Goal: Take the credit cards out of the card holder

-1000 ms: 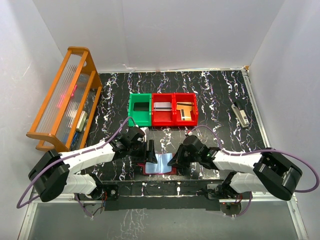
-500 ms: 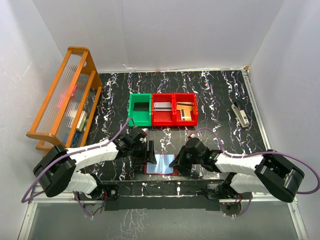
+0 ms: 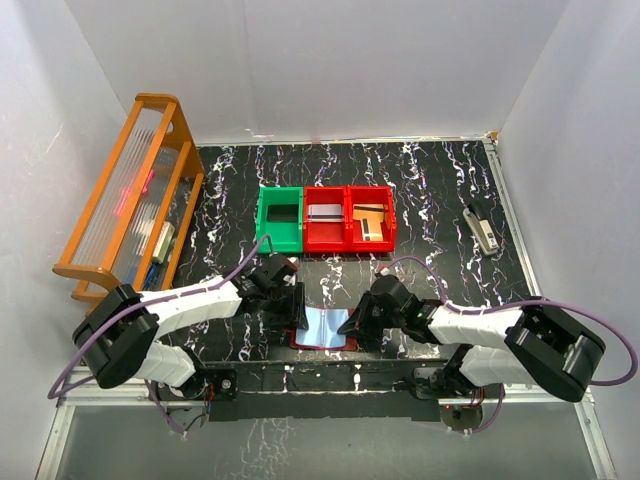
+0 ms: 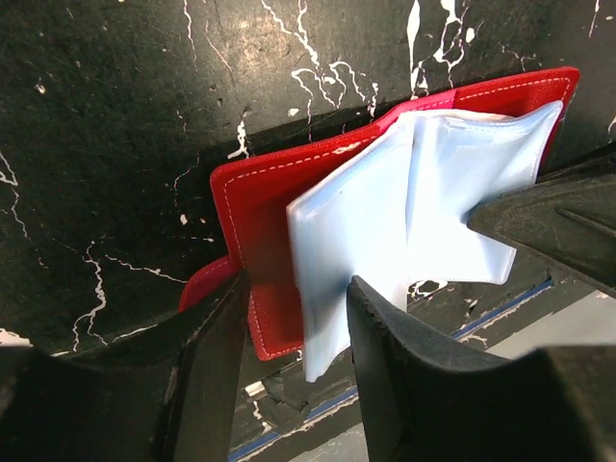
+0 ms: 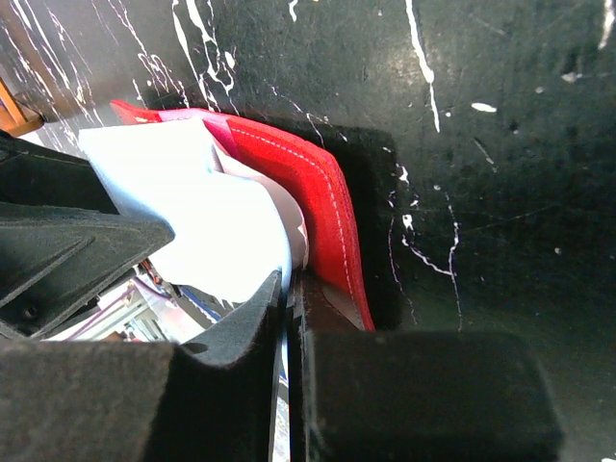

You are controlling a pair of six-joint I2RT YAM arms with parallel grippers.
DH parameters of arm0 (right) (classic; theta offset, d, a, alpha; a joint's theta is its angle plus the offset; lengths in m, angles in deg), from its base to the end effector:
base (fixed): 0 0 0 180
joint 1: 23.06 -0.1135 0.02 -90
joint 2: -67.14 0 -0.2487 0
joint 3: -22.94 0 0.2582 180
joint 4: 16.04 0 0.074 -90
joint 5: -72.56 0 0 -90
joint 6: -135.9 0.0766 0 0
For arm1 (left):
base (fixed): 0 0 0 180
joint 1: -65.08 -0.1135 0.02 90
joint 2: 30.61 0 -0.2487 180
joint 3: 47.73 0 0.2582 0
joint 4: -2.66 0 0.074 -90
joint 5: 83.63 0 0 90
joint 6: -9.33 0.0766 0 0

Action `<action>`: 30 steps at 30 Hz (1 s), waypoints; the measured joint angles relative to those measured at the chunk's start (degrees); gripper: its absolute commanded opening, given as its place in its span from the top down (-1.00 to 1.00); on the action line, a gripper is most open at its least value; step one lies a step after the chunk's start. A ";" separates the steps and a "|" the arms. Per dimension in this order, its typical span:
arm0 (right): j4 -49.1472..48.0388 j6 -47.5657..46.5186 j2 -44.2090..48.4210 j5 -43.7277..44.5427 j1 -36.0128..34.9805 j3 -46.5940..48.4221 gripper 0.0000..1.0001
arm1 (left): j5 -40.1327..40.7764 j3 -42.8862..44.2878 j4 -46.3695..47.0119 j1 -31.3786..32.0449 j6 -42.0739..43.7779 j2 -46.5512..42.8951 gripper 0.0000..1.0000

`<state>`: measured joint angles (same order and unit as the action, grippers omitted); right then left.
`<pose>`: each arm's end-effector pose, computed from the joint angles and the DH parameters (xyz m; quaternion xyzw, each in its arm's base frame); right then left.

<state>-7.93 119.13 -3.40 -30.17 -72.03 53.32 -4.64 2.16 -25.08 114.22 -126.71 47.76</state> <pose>0.1405 0.1872 0.0705 0.1565 0.9162 0.3600 0.0804 0.1720 -0.2212 0.1100 0.0536 0.9513 -0.2754 0.1273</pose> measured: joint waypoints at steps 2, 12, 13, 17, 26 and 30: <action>-0.55 0.02 -0.35 -0.24 0.02 0.00 0.95 | 0.35 0.31 -0.39 0.22 0.46 0.22 0.37; -2.86 0.22 -2.08 -1.29 0.07 0.00 0.95 | -3.19 2.75 2.97 2.43 0.72 3.78 0.80; -2.97 0.22 -2.19 -1.33 0.07 0.00 0.95 | -3.41 2.99 3.21 2.51 0.74 3.78 0.91; -3.28 0.20 -2.32 -1.38 0.07 0.00 0.95 | -4.00 3.23 4.44 2.75 0.83 3.80 1.00; -3.87 0.11 -3.06 -1.95 0.07 0.20 0.94 | -1.40 8.50 0.72 4.81 0.94 9.44 1.00; -0.15 -1.16 -3.06 -1.01 -0.07 2.43 0.94 | 4.17 13.11 -5.27 6.73 0.85 12.76 1.00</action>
<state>-8.08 117.97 -6.46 -31.17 -72.09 55.75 -0.46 15.27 -30.35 120.96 -125.86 60.53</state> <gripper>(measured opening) 0.031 0.015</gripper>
